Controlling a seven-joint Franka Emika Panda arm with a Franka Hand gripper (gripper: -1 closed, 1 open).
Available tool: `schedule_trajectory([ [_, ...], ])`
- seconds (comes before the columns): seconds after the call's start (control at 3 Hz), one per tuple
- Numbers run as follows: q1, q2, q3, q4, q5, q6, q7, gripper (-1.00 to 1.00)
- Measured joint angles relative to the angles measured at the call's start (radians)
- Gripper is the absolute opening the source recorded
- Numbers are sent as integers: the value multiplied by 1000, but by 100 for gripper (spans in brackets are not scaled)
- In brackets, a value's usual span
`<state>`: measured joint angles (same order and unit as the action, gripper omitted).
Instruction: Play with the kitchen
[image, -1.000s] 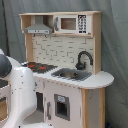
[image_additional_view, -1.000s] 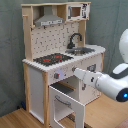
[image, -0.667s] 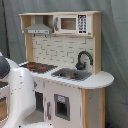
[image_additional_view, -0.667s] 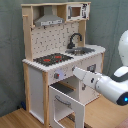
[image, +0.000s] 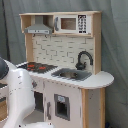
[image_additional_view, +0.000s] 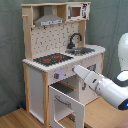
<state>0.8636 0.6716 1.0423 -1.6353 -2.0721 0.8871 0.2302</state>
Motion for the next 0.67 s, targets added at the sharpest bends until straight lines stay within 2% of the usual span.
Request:
schedule_trajectory([
  [0.33,6,18,0,-1,-99,3,70,100],
  [0.67,9,35,0,-1,-172,9,145,100],
])
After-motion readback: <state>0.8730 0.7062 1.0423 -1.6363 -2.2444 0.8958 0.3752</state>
